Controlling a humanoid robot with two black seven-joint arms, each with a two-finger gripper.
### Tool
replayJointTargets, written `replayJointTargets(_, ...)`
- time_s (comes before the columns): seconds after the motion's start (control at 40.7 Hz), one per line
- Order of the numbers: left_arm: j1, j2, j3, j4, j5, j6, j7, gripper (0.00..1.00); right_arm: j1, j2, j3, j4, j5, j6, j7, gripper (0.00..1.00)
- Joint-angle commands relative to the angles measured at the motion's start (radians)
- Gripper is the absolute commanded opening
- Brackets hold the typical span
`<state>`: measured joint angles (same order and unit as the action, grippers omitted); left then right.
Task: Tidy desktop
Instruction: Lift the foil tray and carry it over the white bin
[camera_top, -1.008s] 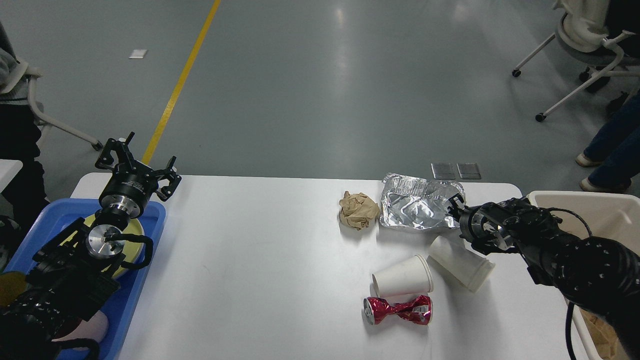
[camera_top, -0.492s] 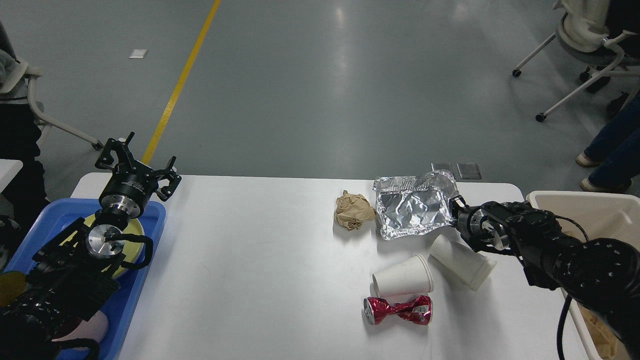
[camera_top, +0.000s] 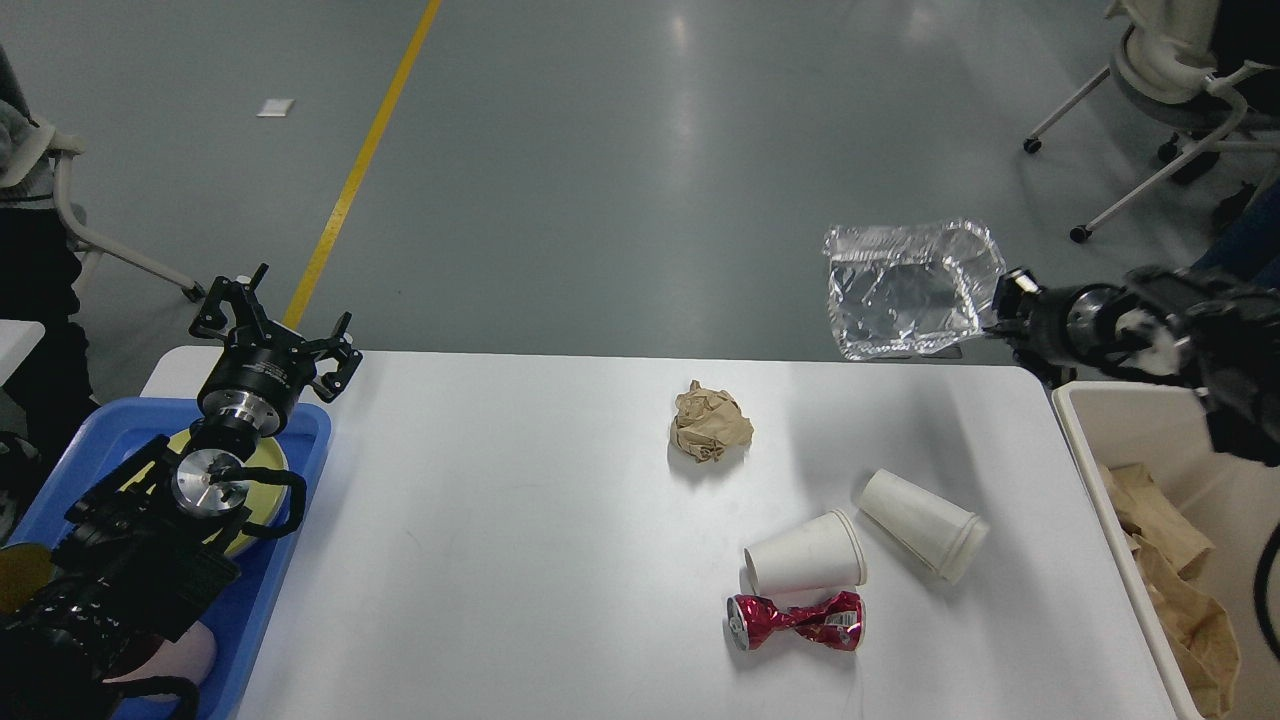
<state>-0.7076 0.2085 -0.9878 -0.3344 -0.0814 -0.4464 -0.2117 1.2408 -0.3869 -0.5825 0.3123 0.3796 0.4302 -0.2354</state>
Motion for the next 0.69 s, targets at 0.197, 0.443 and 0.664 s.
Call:
replayJointTargets(0.197, 0.000, 0.000, 0.000, 0.000, 0.000, 0.000, 0.000, 0.98, 0.374, -0.012, -0.010, 0.095, -0.223, 0.367, 0.010, 0.00)
replayJointTargets(0.443, 0.000, 0.000, 0.000, 0.000, 0.000, 0.000, 0.000, 0.98, 0.649, -0.024, -0.031, 0.696, -0.484, 0.383, 0.010, 0.00)
replayJointTargets(0.664, 0.000, 0.000, 0.000, 0.000, 0.000, 0.000, 0.000, 0.98, 0.783, -0.067, -0.065, 1.082, -0.600, 0.295, -0.001, 0.00)
